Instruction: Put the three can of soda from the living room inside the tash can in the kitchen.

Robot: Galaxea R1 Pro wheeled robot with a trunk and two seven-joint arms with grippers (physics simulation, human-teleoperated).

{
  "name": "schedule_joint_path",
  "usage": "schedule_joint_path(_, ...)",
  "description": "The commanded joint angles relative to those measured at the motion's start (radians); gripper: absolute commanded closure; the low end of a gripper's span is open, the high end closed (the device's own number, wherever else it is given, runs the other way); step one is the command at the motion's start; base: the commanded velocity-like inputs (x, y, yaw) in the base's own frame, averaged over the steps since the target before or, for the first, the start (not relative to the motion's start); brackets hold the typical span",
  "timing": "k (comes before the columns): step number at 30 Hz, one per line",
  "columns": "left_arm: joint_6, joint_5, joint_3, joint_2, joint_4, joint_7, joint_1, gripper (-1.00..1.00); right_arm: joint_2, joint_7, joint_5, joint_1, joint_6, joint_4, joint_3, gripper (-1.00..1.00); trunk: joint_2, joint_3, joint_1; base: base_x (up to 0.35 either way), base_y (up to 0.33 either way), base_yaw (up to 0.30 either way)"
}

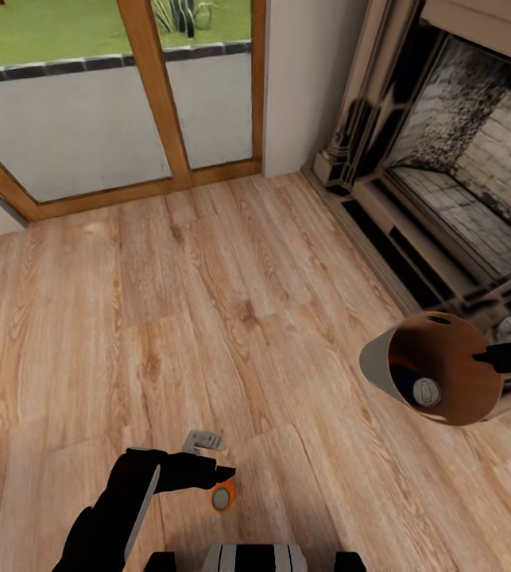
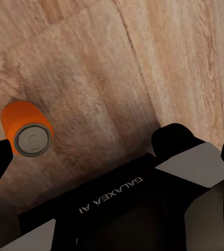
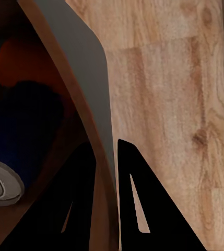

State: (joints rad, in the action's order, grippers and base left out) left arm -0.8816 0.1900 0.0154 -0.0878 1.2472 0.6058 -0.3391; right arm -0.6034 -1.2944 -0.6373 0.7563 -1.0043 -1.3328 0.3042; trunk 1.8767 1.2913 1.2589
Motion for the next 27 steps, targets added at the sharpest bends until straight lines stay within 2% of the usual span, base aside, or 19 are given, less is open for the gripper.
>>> schedule_joint_path(1,0.0,0.0,0.0,0.001,-0.001,-0.001,0.0,-1.0,0.0,-0.003,0.01,0.0,-0.008,0.0,0.0,1.0,0.007,0.005,0.004,0.0,0.0,0.0)
schedule_joint_path(5,0.001,-0.001,0.0,0.002,-0.001,-0.022,0.0,-1.0,0.002,-0.001,0.01,0.0,-0.008,0.0,-0.003,1.0,0.035,0.023,0.019,0.0,0.0,0.0)
schedule_joint_path(10,0.001,-0.002,0.001,0.004,0.004,-0.034,0.0,-1.0,0.001,0.001,0.009,0.0,-0.008,0.0,-0.033,1.0,0.07,0.047,0.038,0.0,0.0,0.0)
schedule_joint_path(14,0.001,-0.003,0.001,0.005,0.008,-0.036,0.0,-1.0,0.002,0.001,0.008,0.0,-0.008,0.0,-0.04,1.0,0.098,0.065,0.054,0.0,0.0,0.0)
schedule_joint_path(21,0.001,-0.003,0.001,0.005,0.008,-0.037,0.0,-1.0,0.006,0.002,0.002,0.0,-0.008,0.0,-0.043,1.0,0.098,0.075,0.054,0.0,0.0,0.0)
schedule_joint_path(27,0.001,-0.003,0.001,0.004,0.006,-0.037,0.0,-1.0,0.009,0.001,-0.016,0.0,-0.008,0.0,-0.043,1.0,0.14,0.096,0.077,0.0,0.0,0.0)
